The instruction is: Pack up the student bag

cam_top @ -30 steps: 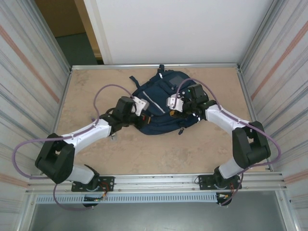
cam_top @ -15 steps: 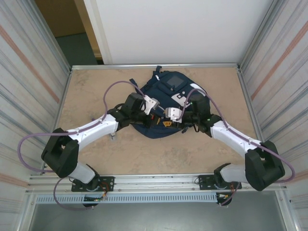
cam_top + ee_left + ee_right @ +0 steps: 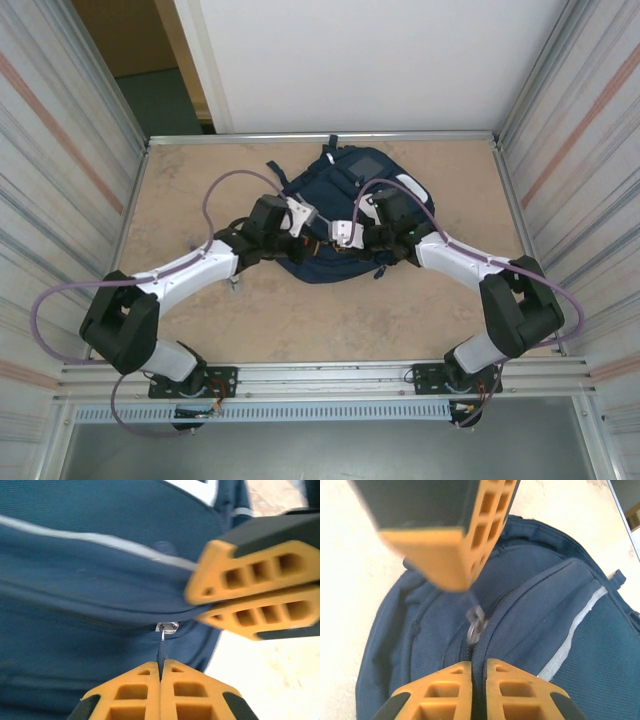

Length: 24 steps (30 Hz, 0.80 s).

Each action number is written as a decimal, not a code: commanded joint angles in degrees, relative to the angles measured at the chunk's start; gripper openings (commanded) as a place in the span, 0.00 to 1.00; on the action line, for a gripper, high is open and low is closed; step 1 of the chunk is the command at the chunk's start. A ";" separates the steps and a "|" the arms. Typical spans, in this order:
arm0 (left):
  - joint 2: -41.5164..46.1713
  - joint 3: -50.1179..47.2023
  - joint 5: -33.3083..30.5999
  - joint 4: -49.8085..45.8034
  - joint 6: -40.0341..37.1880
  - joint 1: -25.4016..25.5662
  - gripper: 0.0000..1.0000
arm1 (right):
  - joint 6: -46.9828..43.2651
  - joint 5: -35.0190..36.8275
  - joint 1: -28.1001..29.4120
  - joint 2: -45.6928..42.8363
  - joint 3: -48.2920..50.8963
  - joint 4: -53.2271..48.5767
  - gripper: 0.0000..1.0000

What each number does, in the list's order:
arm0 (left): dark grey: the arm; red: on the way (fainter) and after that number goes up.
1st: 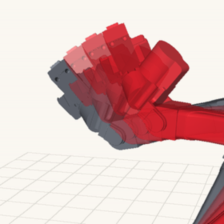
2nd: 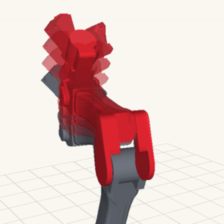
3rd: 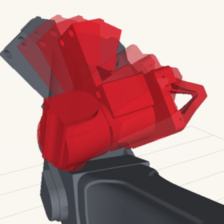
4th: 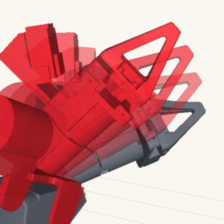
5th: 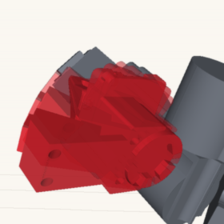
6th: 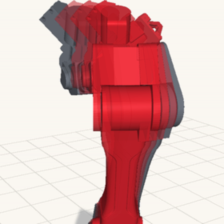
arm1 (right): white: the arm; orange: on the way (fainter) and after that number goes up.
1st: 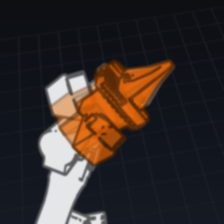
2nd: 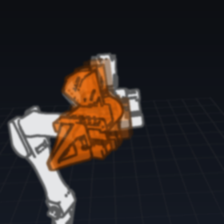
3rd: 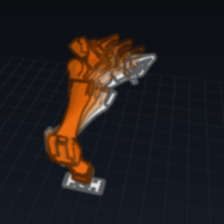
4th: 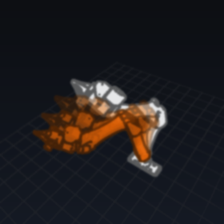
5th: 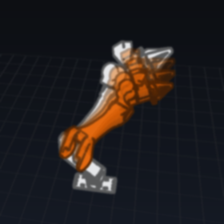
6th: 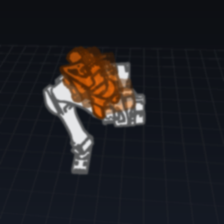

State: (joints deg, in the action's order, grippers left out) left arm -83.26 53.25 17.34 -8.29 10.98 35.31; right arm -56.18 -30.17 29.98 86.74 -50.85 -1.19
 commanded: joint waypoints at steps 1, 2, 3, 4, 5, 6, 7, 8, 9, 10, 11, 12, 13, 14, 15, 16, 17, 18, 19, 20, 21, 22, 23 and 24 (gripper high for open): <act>2.65 -1.85 -7.61 2.07 -0.34 -6.61 0.00 | -3.76 2.77 -1.03 -1.97 0.91 -4.90 0.00; 3.03 -2.80 -8.78 3.27 -0.58 -8.10 0.00 | -4.22 3.13 -1.30 -2.59 1.14 -5.95 0.00; 3.34 -3.93 -10.50 5.29 -1.27 -9.11 0.00 | -4.54 3.69 -1.65 -3.20 1.42 -6.67 0.00; 3.53 -4.85 -12.30 6.91 -1.96 -9.54 0.00 | -4.84 4.04 -1.91 -3.66 1.81 -6.91 0.00; 3.42 -5.64 -14.09 8.88 -3.20 -9.65 0.00 | -5.14 4.60 -2.21 -4.25 2.27 -6.70 0.00; 3.02 -6.25 -15.00 10.46 -4.90 -9.65 0.00 | -5.04 5.09 -2.53 -4.55 2.67 -6.17 0.00; 2.40 -6.47 -15.43 11.56 -6.01 -9.65 0.00 | -4.76 5.57 -2.79 -4.74 2.91 -5.94 0.00; 1.76 -6.58 -15.38 11.92 -6.53 -9.65 0.00 | -4.37 5.73 -3.19 -4.92 3.04 -5.85 0.00; 1.35 -6.67 -13.81 12.43 -6.72 -9.67 0.00 | -3.63 5.37 -3.49 -4.99 2.96 -5.93 0.00; 1.15 -6.65 -11.65 12.74 -6.32 -9.51 0.00 | -2.77 4.53 -3.48 -5.26 2.90 -6.01 0.02; 1.08 -6.80 -8.48 13.54 -5.27 -9.18 0.00 | -1.21 3.32 -3.14 -5.84 2.76 -5.86 0.19; 0.94 -6.79 -6.68 14.07 -4.25 -8.32 0.00 | 0.57 2.62 -2.07 -6.37 2.85 -4.92 0.23; 1.04 -6.16 -6.31 12.71 -3.11 -7.18 0.00 | 2.19 1.74 -0.70 -7.09 3.41 -3.36 0.24; 1.18 -4.74 -6.18 9.80 -2.09 -6.04 0.00 | 4.12 1.16 0.85 -7.43 3.94 -1.64 0.25; 1.39 -3.84 -6.08 7.95 -1.35 -5.08 0.00 | 6.68 1.17 1.91 -7.51 4.22 0.11 0.29; 1.85 -3.60 -5.53 6.90 -0.46 -4.21 0.00 | 10.20 1.61 3.15 -7.42 4.43 2.55 0.35; 2.57 -3.98 -4.85 6.99 0.82 -3.47 0.00 | 14.97 2.58 4.15 -7.14 4.61 5.28 0.41; 3.06 -4.62 -4.36 7.72 2.01 -2.88 0.00 | 17.41 3.71 4.97 -6.83 4.54 6.67 0.45; 3.60 -5.50 -3.43 8.89 3.70 -2.42 0.00 | 19.43 5.42 5.76 -6.38 4.68 8.18 0.66; 3.80 -6.00 -2.58 9.89 5.88 -2.30 0.00 | 20.49 6.98 6.41 -5.57 4.88 9.46 1.00; 3.82 -6.53 -2.21 10.66 8.83 -2.22 0.00 | 20.53 7.83 6.62 -4.76 4.81 9.62 1.00; 3.75 -7.07 -1.25 11.68 12.64 -2.09 0.00 | 20.87 9.68 6.90 -3.66 4.63 9.67 1.00; 3.43 -7.75 0.31 13.51 15.24 -1.82 0.00 | 20.91 11.00 6.90 -2.74 4.59 9.57 1.00; 3.18 -8.14 0.81 14.79 17.00 -1.52 0.00 | 20.65 12.09 6.84 -2.23 4.65 9.72 1.00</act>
State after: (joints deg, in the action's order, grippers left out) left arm -81.71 46.50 14.02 2.26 19.09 33.19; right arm -40.40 -23.35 36.91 82.32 -46.48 6.04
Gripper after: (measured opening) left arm 0.045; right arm 0.991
